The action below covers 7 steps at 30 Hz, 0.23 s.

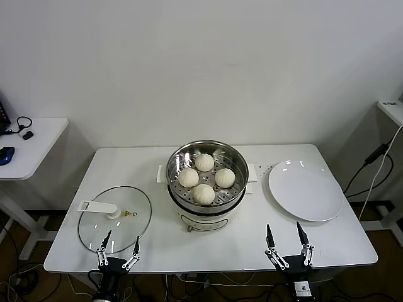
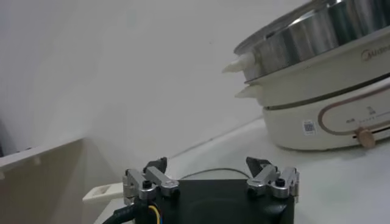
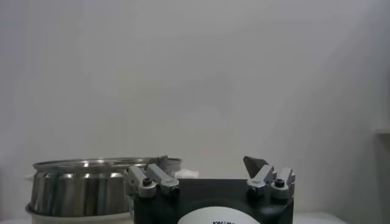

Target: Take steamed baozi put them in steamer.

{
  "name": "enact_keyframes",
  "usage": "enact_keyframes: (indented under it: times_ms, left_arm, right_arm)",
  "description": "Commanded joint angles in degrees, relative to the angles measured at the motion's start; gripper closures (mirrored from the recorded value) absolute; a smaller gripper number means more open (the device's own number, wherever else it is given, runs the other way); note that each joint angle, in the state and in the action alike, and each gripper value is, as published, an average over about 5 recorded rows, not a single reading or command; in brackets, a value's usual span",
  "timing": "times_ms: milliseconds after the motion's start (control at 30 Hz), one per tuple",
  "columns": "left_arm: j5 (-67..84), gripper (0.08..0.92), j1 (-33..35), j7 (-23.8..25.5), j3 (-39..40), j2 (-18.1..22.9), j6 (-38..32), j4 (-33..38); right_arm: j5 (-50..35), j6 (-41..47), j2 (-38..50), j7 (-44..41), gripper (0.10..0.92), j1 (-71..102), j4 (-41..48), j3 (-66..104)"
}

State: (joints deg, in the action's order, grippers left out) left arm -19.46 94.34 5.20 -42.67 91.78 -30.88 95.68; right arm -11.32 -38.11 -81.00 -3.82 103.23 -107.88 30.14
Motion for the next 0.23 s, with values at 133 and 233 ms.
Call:
enact_keyframes:
  times_ms: [133, 233]
  left_arm:
    - [0.2, 0.177, 0.1, 0.0, 0.0, 0.1, -0.1, 0.1]
    - [0.2, 0.177, 0.1, 0.0, 0.0, 0.1, -0.1, 0.1]
  right_arm:
    - [0.4, -1.1, -0.8, -0.1, 0.203, 0.9, 0.3, -0.1]
    - [0.4, -1.1, -0.8, -0.1, 0.203, 0.8, 0.2, -0.2]
